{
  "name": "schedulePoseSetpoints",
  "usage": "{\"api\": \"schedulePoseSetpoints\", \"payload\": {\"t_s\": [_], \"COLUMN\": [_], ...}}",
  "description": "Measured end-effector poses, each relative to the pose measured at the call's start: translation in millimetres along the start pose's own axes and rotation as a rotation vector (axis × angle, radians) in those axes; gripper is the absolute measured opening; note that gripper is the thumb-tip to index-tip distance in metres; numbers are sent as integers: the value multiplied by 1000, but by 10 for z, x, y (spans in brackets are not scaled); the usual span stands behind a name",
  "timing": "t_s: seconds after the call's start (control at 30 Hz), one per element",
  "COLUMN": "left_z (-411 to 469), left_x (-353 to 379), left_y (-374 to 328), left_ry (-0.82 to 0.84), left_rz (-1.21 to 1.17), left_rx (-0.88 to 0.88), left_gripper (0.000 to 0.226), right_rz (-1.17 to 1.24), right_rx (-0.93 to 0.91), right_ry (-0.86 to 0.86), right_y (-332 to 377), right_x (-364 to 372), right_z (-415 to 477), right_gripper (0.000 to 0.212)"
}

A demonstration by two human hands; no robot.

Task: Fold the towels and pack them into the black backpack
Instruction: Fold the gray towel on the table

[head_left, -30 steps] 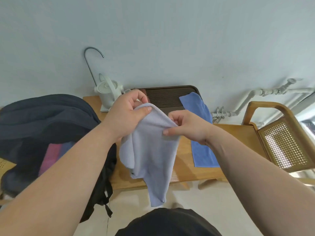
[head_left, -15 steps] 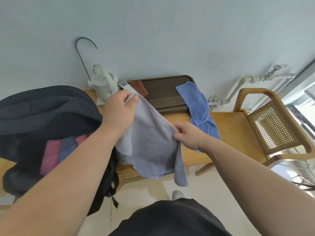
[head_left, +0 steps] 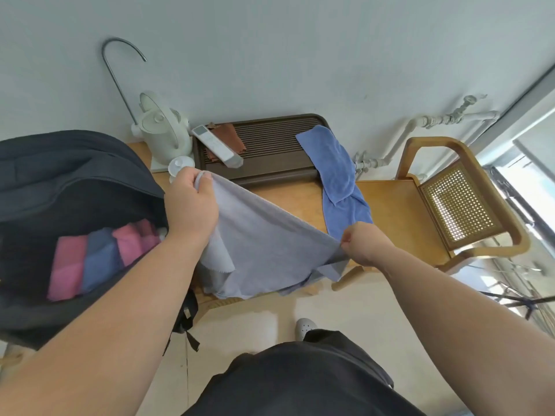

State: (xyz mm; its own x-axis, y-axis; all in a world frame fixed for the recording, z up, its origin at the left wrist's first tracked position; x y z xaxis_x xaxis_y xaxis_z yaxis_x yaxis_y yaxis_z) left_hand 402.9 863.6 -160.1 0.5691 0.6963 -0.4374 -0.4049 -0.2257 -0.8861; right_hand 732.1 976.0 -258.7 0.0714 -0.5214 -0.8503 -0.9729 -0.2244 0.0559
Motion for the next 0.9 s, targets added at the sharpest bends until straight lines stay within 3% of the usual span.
{"api": "schedulePoseSetpoints", "payload": {"t_s": [0.07,0.2,0.33,0.37,0.47,0.53,0.6,0.63,0.73,0.9], "left_z": [-34,-172,-419,-492,-698,-802,-853,-848,-769,-687], "left_x": [39,230,626,728,963,1067,1125,1132,1070,880], "left_y": [90,318,266,205,-51,-234,-371,-413,-450,-295], "left_ry": [-8,25,214,274,464,575,636,635,502,160], "left_rz": [19,22,36,21,-21,-114,-197,-215,-253,-231], "left_rx": [-44,-180,-307,-319,-311,-295,-279,-267,-252,-232], "left_gripper": [25,23,27,28,23,21,20,20,21,22], "right_rz": [49,388,379,388,485,549,568,554,455,175], "right_rx": [30,31,-184,-254,-457,-575,-620,-637,-632,-358], "right_ry": [-46,-108,70,120,195,134,47,-8,-47,37], "right_y": [-217,-494,-187,-52,410,647,753,768,690,51], "right_x": [-37,-119,40,96,153,102,-5,-67,-81,278], "right_z": [42,135,223,223,153,99,28,12,86,461], "right_gripper": [24,24,13,18,60,47,13,4,21,10]}}
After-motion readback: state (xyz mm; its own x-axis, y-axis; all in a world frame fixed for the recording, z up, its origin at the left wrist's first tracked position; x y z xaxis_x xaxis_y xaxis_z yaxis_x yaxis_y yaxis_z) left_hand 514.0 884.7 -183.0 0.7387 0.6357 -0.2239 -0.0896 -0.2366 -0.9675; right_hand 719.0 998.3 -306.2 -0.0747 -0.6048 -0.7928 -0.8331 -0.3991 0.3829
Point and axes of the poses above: each hand's wrist, its own z-axis towards the middle knuckle, its own x-axis out of the palm, y = z × x, the point moved 6 cm from there along z, towards the middle knuckle, and after that the axes turned 4 degrees about -z, right-handed, at the moved point
